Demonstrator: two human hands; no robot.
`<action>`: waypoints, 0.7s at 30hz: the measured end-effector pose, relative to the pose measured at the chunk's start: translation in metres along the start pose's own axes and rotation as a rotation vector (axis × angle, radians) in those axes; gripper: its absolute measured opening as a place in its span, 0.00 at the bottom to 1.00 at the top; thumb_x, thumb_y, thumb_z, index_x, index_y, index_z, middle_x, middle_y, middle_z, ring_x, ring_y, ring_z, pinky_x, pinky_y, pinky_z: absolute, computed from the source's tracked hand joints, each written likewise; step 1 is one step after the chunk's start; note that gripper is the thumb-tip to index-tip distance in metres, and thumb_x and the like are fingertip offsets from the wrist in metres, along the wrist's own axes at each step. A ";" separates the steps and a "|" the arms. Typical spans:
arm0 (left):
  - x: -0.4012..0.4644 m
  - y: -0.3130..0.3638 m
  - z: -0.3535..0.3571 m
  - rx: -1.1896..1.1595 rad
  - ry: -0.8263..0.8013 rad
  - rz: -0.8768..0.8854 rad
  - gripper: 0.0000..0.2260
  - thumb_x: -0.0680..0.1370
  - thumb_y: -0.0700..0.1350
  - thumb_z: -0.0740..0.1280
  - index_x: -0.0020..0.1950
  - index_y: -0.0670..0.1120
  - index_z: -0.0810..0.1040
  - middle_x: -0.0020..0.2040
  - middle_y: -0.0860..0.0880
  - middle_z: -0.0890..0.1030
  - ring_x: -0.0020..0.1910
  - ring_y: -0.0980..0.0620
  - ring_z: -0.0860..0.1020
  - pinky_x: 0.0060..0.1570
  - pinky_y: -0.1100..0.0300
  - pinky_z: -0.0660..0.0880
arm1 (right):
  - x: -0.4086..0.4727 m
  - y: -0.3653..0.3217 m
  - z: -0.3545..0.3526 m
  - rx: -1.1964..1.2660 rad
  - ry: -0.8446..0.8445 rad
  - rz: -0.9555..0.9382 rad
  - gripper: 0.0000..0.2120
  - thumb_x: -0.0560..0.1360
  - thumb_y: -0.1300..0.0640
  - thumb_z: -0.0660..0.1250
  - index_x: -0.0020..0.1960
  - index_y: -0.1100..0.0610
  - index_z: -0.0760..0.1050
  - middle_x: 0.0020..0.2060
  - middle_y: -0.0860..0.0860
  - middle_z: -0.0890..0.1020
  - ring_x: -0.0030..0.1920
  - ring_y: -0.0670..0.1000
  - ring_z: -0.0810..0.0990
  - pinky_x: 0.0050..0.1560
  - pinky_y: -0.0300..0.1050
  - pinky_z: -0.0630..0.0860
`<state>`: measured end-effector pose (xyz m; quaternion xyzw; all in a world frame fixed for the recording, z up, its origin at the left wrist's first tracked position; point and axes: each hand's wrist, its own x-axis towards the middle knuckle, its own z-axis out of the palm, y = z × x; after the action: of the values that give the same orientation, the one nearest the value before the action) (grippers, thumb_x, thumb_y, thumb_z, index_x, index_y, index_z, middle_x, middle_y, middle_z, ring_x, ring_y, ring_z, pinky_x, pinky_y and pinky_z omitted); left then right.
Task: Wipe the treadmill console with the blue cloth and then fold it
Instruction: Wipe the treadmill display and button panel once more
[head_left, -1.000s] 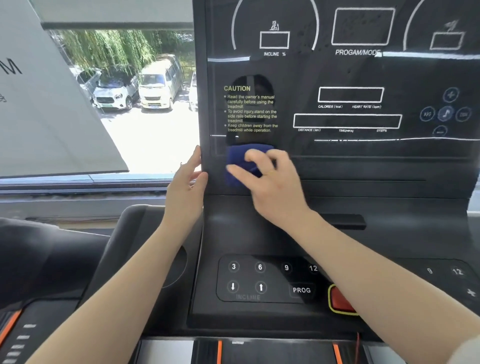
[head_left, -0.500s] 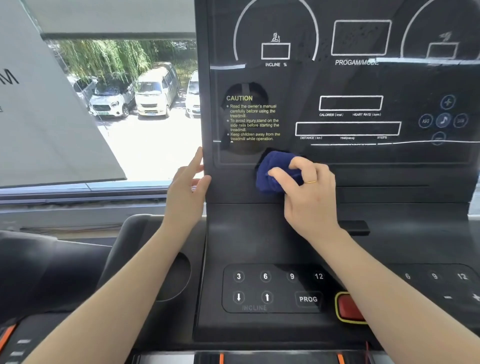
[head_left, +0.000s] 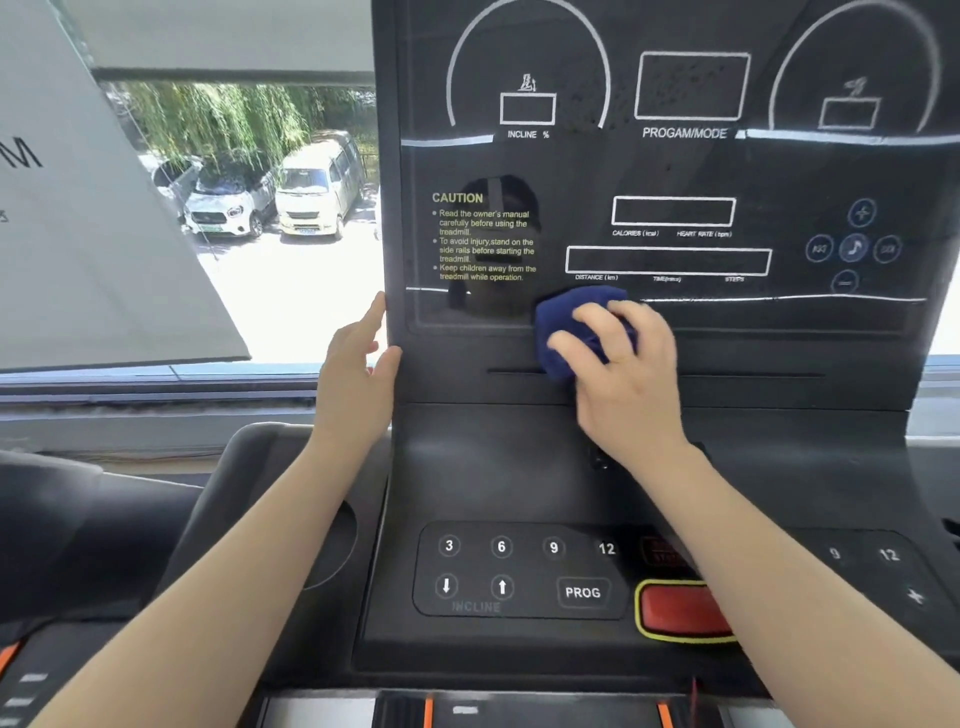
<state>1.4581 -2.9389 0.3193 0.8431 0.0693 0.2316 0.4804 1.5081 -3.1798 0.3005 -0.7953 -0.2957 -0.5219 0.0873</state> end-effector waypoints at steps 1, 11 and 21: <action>-0.001 0.003 0.002 0.024 0.028 0.002 0.23 0.79 0.41 0.60 0.73 0.54 0.63 0.58 0.53 0.70 0.56 0.52 0.72 0.60 0.47 0.71 | -0.005 0.006 -0.004 -0.011 -0.003 0.026 0.17 0.70 0.69 0.57 0.53 0.54 0.71 0.58 0.53 0.68 0.56 0.60 0.67 0.56 0.61 0.70; 0.004 0.036 0.020 -0.016 0.236 -0.147 0.13 0.78 0.48 0.63 0.60 0.44 0.73 0.54 0.53 0.75 0.54 0.56 0.72 0.49 0.67 0.64 | 0.020 -0.029 0.014 0.203 -0.131 -0.252 0.23 0.72 0.69 0.54 0.58 0.52 0.79 0.60 0.54 0.73 0.56 0.61 0.69 0.60 0.57 0.66; 0.009 0.056 0.019 0.060 0.140 -0.117 0.22 0.82 0.46 0.55 0.75 0.49 0.58 0.73 0.52 0.64 0.70 0.53 0.65 0.63 0.66 0.57 | 0.106 0.032 0.026 0.153 0.093 -0.003 0.21 0.70 0.69 0.59 0.57 0.53 0.79 0.62 0.52 0.71 0.59 0.61 0.69 0.57 0.58 0.72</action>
<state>1.4692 -2.9803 0.3611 0.8333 0.1588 0.2593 0.4617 1.5762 -3.1539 0.3883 -0.7607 -0.3314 -0.5345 0.1605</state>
